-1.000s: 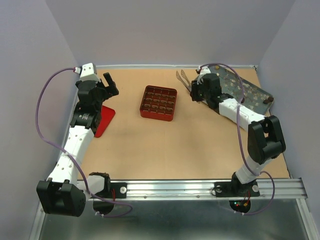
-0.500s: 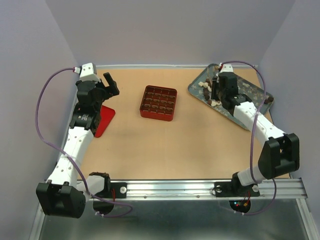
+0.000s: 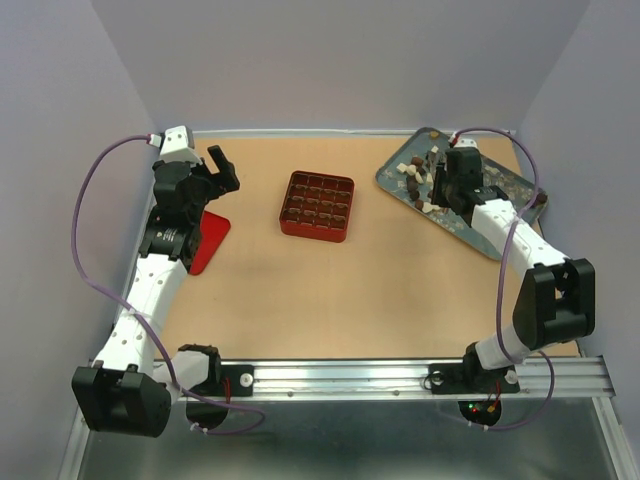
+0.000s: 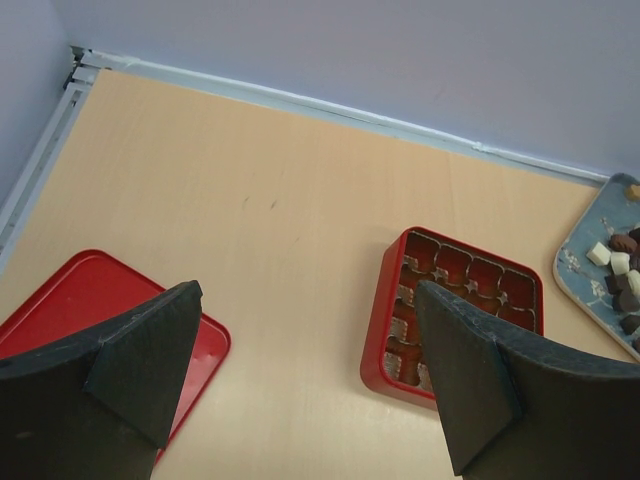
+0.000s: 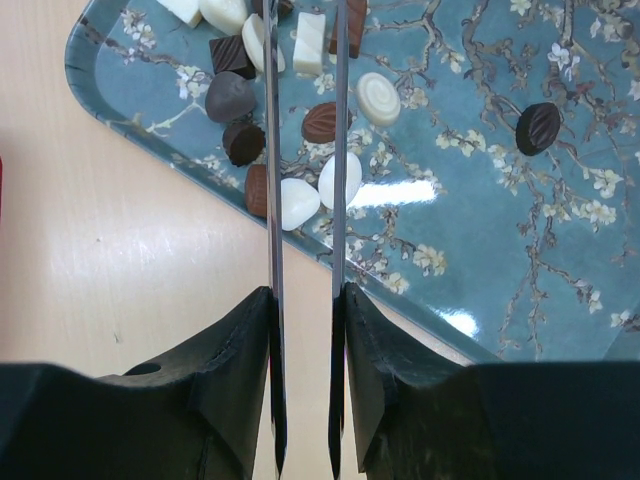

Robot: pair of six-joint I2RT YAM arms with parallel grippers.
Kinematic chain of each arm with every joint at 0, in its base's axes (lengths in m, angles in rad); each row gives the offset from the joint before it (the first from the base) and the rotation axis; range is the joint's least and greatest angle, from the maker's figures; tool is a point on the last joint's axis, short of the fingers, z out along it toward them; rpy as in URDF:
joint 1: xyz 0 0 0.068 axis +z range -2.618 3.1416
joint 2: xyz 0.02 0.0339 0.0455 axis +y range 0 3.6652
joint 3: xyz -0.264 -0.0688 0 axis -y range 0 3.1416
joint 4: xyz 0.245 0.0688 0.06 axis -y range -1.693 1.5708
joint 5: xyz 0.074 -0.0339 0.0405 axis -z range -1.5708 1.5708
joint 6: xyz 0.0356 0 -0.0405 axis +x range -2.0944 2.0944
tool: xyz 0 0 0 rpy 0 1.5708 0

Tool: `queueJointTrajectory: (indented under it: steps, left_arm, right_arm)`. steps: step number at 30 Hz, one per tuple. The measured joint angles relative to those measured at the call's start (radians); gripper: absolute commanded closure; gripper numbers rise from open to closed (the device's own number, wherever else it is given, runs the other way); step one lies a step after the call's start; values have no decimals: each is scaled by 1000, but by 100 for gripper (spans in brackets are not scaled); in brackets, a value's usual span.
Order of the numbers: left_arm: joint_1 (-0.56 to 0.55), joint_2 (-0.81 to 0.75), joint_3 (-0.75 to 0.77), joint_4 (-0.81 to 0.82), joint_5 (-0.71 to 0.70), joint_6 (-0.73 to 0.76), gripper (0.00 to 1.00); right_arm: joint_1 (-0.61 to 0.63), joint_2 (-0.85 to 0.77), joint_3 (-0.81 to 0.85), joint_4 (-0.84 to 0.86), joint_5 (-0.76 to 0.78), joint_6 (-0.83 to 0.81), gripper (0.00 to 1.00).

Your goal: Pack the chocolate

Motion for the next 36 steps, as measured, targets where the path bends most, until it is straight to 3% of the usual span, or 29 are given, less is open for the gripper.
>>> queueJointTrajectory:
  steps: [18, 36]
  left_arm:
    - [-4, 0, 0, 0, 10, -3, 1]
    - [-4, 0, 0, 0, 10, -3, 1]
  right_arm:
    - [-21, 76, 5, -3, -20, 22, 59]
    - [-47, 184, 113, 32, -42, 19, 60]
